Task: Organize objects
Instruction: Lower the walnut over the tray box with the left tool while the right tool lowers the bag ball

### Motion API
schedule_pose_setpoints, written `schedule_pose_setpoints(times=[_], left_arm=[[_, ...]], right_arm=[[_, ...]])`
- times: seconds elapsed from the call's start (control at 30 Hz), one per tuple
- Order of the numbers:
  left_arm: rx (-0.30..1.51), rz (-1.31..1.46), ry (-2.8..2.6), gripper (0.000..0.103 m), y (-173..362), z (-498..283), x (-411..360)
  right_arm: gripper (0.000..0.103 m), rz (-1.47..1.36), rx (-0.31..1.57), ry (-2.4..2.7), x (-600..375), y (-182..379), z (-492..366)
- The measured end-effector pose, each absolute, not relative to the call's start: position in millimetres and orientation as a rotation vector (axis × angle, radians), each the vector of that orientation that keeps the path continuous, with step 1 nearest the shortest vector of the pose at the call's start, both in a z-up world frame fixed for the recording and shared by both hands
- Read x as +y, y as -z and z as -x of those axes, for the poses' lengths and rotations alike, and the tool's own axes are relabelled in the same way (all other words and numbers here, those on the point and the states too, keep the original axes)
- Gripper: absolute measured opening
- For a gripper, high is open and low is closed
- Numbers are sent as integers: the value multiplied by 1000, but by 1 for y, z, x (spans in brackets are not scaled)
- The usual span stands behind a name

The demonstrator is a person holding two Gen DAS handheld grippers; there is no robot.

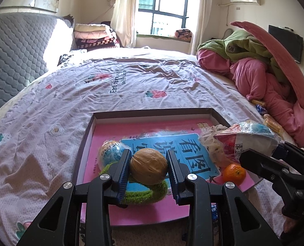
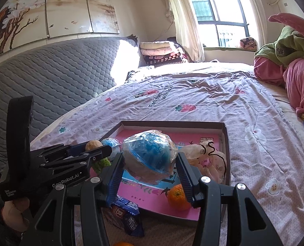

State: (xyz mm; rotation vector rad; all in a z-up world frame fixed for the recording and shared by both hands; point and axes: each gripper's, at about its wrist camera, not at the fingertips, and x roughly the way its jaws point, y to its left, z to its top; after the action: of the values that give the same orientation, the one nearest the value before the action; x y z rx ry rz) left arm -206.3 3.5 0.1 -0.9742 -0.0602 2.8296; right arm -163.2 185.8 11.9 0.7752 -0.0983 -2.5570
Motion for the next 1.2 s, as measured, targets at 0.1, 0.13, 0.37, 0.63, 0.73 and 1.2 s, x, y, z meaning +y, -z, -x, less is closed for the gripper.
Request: schedule_pose_setpoints(times=[0.1,0.13,0.37,0.63,0.73,1.2], left_arm=[[-61,983,-2828,35,2,212,5],[-60,986,-2825,35,2,213,6],[-49,1021,-2804,35,11,227,10],[-28,1059,-2787,36,23,238,15],[-16,1067,-2781,36,27,240,16],[34,1119,-2756,36,39,243,20]], right_arm=[[52,-791,-80,2547,183,-8,167],[52,-799,-71,2542,181,-6,169],[52,-894,-26,2513,171,14,181],[52,-967,6,2489,168,29,186],[52,-966,25,2486,167,30,186],[52,-972,156,2455,150,33,186]])
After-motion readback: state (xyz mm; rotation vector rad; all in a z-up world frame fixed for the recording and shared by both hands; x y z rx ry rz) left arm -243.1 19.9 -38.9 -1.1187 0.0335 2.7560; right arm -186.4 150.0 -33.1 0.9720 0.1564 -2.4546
